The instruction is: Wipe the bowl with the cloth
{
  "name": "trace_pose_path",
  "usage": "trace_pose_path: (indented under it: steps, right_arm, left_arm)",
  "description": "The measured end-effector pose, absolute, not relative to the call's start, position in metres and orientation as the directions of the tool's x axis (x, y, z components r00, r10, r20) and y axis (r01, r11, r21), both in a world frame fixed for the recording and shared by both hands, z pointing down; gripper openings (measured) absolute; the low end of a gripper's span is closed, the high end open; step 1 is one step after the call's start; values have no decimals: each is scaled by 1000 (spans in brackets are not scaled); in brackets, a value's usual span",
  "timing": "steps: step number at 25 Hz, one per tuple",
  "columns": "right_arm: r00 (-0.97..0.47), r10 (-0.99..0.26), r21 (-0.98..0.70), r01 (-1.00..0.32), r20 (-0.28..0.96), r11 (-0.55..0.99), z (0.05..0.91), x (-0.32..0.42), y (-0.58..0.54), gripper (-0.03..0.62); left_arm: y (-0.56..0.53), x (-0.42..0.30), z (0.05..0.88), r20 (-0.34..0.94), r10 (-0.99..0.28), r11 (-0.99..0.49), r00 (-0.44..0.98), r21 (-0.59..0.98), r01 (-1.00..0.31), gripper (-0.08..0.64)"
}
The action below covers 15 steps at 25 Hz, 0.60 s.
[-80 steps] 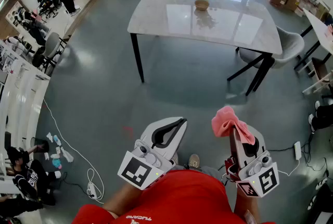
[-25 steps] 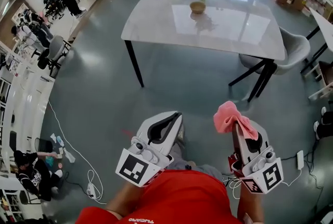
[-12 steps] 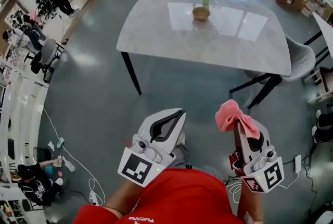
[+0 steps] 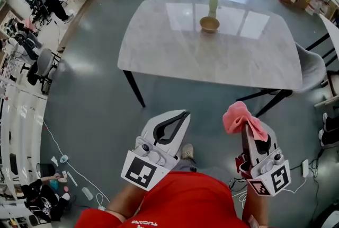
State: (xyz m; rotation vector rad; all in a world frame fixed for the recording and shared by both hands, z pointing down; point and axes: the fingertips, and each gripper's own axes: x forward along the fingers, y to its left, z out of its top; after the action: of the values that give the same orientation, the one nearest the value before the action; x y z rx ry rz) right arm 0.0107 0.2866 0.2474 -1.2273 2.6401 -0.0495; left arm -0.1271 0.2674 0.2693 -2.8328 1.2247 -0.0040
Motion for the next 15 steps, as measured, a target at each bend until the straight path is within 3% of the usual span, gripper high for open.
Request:
trace_pose_path:
  steps: [15]
  right_arm:
    - [-604,-783,-107,-778,-146,620,245,-1,225,21]
  left_arm:
    - [200,-141,272,-38,-720,-693,693,-1,-721,5]
